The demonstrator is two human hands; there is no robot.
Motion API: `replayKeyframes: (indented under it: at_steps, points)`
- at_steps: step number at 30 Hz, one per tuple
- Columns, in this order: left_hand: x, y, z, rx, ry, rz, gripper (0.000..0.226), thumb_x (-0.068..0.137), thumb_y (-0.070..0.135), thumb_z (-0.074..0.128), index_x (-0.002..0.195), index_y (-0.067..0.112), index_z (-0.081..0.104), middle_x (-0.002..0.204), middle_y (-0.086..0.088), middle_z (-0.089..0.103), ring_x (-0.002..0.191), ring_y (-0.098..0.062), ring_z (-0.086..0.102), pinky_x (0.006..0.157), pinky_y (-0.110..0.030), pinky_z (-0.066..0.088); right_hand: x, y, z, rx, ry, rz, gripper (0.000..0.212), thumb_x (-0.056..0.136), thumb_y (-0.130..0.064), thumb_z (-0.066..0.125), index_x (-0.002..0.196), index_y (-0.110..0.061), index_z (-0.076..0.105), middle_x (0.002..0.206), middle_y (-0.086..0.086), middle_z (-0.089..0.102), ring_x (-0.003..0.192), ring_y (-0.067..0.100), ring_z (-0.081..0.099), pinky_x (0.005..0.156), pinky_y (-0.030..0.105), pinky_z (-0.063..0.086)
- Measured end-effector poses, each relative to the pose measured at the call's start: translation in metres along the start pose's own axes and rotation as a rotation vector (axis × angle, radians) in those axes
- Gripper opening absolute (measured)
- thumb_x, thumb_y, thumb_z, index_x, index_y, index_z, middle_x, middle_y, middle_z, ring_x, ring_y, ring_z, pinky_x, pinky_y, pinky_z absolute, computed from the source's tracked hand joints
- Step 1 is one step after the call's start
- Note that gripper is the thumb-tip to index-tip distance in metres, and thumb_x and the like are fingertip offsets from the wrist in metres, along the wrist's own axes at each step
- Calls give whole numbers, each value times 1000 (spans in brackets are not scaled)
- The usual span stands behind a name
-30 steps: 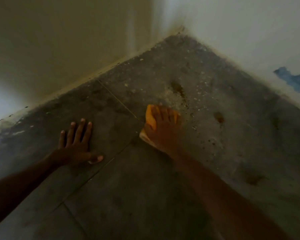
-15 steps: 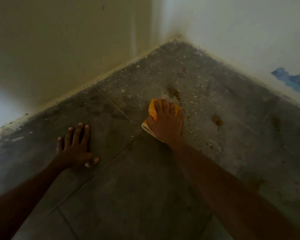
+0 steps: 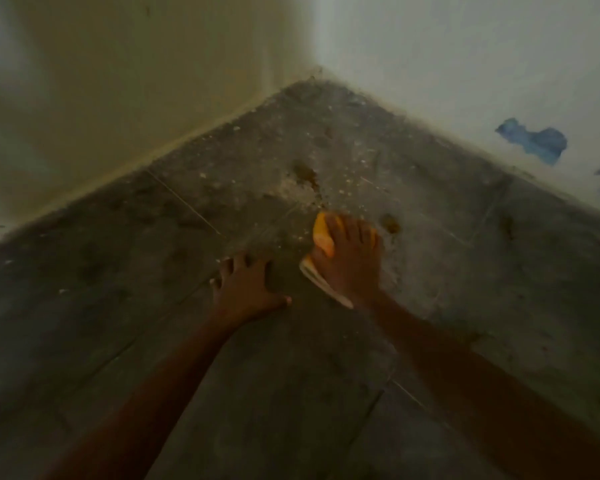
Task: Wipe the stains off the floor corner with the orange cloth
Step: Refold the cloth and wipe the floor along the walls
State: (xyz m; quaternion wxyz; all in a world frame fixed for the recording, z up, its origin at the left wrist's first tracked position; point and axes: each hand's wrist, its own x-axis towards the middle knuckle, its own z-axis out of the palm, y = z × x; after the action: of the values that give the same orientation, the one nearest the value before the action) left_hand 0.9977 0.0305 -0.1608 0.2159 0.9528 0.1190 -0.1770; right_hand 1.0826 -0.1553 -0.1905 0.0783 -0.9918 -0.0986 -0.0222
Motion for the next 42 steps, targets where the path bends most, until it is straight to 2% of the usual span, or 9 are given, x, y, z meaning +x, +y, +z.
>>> replayKeyframes:
  at_steps: [2,8,14,19,21,27,33,39,42]
  points:
    - [1,3,4,11,21,-27,98,70,58,73,150,31,25,161,-10,5,147,-39,6,114,-64,19,20,-8,-1,43,44,100,76,84,-68,30,149,-29,40,154,9,42,139,40,38,113,64,25]
    - [-9,28,24,60,95,105,89,78,54,67,151,38,18,163,0,1,150,-32,-1,117,-62,11,-140,54,-7,141,72,-149,71,90,-65,43,154,-38,30,164,-4,28,152,28,23,119,57,21]
    - [-5,62,49,152,-24,128,117,64,61,75,149,49,-4,161,4,-22,146,-35,-23,108,-75,-2,13,74,-17,-20,110,264,85,72,-75,37,140,-26,47,147,13,48,136,42,42,111,62,28]
    - [-11,76,40,117,48,76,120,59,51,83,150,48,5,162,4,-10,148,-36,-13,107,-77,6,-137,67,-17,94,31,-2,75,88,-62,39,157,-36,25,166,-1,23,153,29,20,121,58,13]
    - [-16,73,39,137,37,80,117,62,55,80,151,46,4,163,5,-10,149,-34,-12,108,-75,6,-163,92,-18,118,33,-23,73,89,-60,42,156,-37,26,166,-2,25,152,28,22,120,58,17]
    - [-24,71,65,117,117,175,94,78,39,72,153,37,15,164,-1,-3,149,-33,-9,118,-61,4,-33,144,-32,24,39,382,81,83,-64,18,155,-29,27,162,7,30,149,36,25,119,60,18]
    - [-29,130,81,70,54,301,98,73,48,74,152,37,17,164,-3,1,149,-34,-8,118,-56,2,-194,160,-24,51,25,137,73,90,-58,34,158,-34,21,167,0,20,154,29,18,120,59,17]
    - [-38,161,104,169,9,425,95,78,29,73,151,42,14,164,0,-4,150,-32,-6,120,-53,-3,-62,232,-41,87,18,603,67,95,-52,32,157,-29,21,168,5,17,154,34,12,120,64,10]
    - [-39,163,101,172,0,402,95,74,27,76,150,43,20,164,1,2,150,-34,0,119,-57,4,-111,208,-35,1,16,392,69,95,-54,34,158,-30,18,168,4,17,154,33,14,120,62,12]
